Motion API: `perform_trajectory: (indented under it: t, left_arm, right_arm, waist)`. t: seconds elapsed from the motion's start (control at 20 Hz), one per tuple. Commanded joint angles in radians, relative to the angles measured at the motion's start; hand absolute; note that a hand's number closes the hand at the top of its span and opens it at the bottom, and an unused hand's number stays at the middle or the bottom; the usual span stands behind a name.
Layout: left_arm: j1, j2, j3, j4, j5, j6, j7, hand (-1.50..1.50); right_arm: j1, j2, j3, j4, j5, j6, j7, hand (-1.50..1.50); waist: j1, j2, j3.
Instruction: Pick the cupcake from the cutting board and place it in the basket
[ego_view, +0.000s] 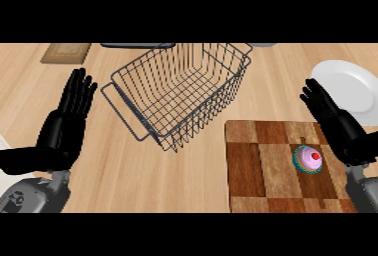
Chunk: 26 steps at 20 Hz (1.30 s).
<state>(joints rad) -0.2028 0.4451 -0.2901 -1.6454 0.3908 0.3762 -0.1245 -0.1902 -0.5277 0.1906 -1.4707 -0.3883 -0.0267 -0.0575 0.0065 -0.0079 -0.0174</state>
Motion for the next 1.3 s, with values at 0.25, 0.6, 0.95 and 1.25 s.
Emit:
perform_trajectory:
  t: [0.25, 0.6, 0.95, 1.25]
  left_arm:
    - [-0.030, 0.234, 0.045, 0.098, -0.154, -0.095, 0.041, 0.00]
    - [-0.014, 0.184, 0.015, 0.135, -0.154, -0.112, 0.061, 0.00]
    - [0.001, 0.196, 0.002, 0.110, -0.163, -0.117, 0.079, 0.00]
    - [-0.014, 0.191, 0.016, 0.122, -0.168, -0.112, 0.065, 0.00]
  right_arm:
    - [-0.154, 0.083, 0.026, -0.048, -0.072, 0.096, 0.058, 1.50]
    - [-0.121, 0.402, 0.236, -0.202, 0.195, -0.427, 0.098, -1.50]
    - [-0.338, -0.004, 0.197, -0.129, 0.490, -0.403, 0.488, -1.50]
    - [-0.475, -0.294, 0.272, -0.155, 0.463, 0.025, 0.740, -1.50]
  waist:
    - [0.010, 0.011, 0.019]
    - [-0.018, 0.002, 0.015]
    - [-0.028, -0.014, 0.006]
    - [-0.022, -0.010, 0.006]
